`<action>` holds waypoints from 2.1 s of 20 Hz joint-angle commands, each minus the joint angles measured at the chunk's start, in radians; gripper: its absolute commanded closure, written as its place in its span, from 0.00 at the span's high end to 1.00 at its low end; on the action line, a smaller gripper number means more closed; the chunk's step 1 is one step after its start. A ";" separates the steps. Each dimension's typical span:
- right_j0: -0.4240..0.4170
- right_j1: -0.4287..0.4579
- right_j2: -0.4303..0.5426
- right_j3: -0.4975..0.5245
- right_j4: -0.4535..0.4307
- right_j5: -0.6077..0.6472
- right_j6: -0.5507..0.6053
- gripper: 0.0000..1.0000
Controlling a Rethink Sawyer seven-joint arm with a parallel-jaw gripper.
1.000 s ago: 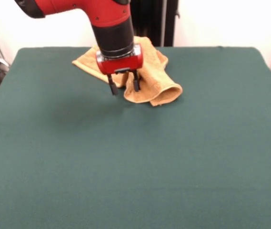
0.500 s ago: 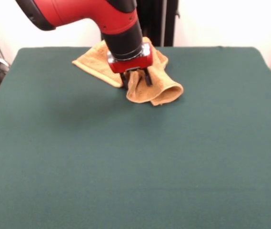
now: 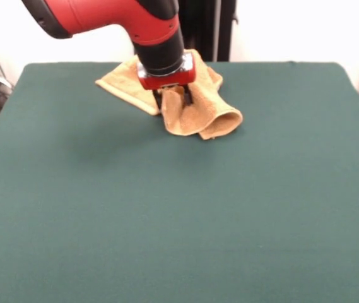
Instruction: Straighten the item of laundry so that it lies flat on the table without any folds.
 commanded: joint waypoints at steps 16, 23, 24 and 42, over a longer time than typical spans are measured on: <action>0.133 -0.007 -0.087 -0.117 -0.210 -0.307 0.054 0.00; 0.181 0.012 -0.139 -0.148 -0.303 -0.578 0.101 0.00; 0.190 0.014 -0.148 -0.154 -0.307 -0.588 0.101 0.00; 0.219 -0.025 -0.176 -0.190 -0.353 -0.592 -0.029 0.00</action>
